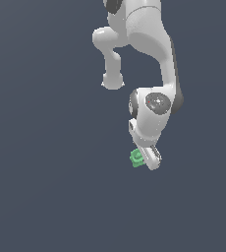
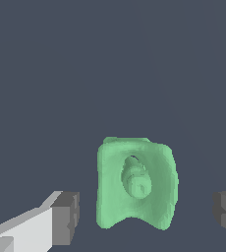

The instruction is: Pick up the object and move it to a goal position.

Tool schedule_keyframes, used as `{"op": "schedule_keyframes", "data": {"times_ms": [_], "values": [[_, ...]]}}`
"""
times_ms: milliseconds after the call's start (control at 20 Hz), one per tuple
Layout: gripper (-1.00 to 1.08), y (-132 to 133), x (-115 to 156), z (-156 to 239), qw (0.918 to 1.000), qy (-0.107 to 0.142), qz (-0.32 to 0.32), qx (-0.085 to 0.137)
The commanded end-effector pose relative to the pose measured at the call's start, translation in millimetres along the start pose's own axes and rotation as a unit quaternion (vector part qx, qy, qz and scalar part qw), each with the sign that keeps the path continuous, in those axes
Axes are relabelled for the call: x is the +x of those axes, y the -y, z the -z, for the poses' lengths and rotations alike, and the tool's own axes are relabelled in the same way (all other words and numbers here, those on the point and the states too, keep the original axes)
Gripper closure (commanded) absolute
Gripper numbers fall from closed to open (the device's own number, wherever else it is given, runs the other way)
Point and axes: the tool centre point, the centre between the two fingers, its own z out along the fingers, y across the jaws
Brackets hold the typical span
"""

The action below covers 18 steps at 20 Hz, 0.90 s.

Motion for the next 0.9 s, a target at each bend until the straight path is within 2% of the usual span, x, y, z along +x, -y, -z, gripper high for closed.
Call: {"op": "schedule_keyframes", "data": {"times_ms": [0,350,850], "values": [[-0.92,0.8,-0.6,-0.6,1.0000,-0.001,-0.008,0.000],[-0.92,0.8,-1.1,-4.5,1.0000,-0.001,-0.009,0.000],[-0.92,-0.2,-1.0,-48.7,0.9999,-0.001,-0.011,0.001]]}}
